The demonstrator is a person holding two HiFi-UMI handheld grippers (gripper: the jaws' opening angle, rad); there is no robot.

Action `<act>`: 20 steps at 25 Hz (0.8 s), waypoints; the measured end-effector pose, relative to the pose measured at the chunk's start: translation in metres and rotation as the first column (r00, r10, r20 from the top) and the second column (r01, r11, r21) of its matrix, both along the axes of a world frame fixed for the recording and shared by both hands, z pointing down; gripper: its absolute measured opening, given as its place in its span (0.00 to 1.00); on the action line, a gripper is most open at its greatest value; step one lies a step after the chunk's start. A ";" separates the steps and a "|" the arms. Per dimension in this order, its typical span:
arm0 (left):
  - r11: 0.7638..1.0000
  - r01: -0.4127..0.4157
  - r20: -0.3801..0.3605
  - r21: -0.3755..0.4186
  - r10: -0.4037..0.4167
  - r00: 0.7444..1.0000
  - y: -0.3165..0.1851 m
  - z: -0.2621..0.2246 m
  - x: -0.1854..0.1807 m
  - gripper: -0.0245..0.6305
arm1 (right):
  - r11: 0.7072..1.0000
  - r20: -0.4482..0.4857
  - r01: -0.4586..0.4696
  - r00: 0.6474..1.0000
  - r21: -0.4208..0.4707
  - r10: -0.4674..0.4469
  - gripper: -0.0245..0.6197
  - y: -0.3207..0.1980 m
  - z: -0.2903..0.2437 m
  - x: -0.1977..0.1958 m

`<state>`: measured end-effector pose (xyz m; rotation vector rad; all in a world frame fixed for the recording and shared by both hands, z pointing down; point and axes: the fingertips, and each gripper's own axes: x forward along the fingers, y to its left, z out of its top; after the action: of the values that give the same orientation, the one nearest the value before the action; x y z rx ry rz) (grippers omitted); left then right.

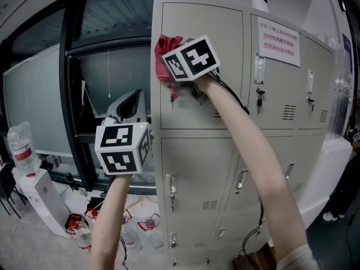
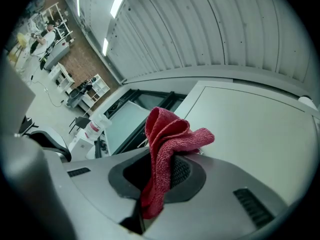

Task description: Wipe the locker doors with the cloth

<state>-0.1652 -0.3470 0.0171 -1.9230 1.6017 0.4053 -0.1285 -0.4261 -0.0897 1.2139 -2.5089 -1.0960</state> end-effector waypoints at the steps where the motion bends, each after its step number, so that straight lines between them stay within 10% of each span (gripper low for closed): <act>1: 1.000 -0.004 0.001 -0.001 0.004 1.000 -0.001 0.001 0.003 0.06 | 1.000 -0.001 -0.003 1.000 0.002 0.003 0.08 0.000 0.000 0.003; 20: 0.998 -0.062 0.034 -0.002 0.062 0.998 -0.004 -0.001 0.054 0.06 | 0.998 0.034 -0.056 0.998 -0.003 0.056 0.08 -0.006 0.000 0.077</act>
<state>-0.1109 -0.3511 0.0161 -1.9732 1.5239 0.3953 -0.0516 -0.4323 -0.0895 1.3050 -2.4838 -1.0686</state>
